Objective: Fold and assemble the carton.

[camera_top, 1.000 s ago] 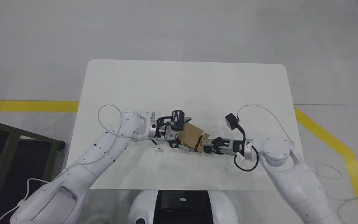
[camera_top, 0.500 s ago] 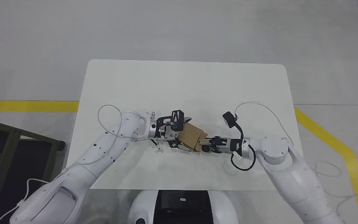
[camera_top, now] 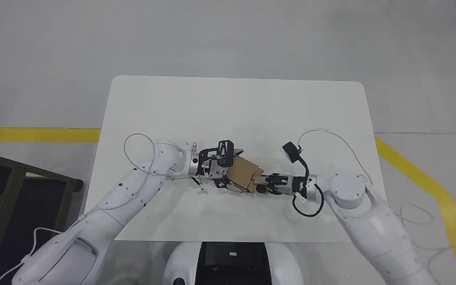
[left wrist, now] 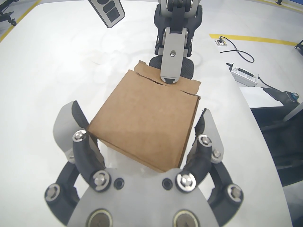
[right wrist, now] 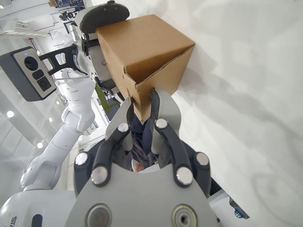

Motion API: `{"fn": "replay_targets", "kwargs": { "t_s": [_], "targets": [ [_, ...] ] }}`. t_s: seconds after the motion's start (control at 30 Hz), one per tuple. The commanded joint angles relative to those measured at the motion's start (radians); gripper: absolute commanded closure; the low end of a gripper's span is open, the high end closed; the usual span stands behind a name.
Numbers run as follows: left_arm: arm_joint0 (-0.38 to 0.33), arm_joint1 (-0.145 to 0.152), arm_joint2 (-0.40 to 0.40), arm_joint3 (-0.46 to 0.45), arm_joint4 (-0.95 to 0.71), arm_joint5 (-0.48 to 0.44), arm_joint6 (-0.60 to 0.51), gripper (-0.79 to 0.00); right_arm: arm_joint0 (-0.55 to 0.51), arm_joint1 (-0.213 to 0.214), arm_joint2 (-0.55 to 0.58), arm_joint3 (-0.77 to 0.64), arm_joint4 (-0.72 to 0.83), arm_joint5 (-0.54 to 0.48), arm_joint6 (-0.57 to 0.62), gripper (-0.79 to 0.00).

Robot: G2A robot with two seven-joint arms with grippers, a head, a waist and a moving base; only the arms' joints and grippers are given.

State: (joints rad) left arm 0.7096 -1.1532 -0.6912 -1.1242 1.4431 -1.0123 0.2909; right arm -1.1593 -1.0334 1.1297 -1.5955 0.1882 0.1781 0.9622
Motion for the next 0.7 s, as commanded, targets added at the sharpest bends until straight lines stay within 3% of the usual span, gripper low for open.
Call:
{"fn": "replay_targets", "kwargs": {
  "t_s": [0.0,0.67],
  "targets": [
    [0.000,0.000,0.001,-0.001,0.000,0.000,-0.002,-0.785,-0.004,0.001,0.003,-0.003,0.000,0.001,0.000,-0.139],
    [-0.001,0.001,0.002,-0.003,-0.002,0.000,0.001,-0.785,0.029,-0.005,-0.028,0.001,-0.008,0.003,-0.003,-0.114]
  ]
}}
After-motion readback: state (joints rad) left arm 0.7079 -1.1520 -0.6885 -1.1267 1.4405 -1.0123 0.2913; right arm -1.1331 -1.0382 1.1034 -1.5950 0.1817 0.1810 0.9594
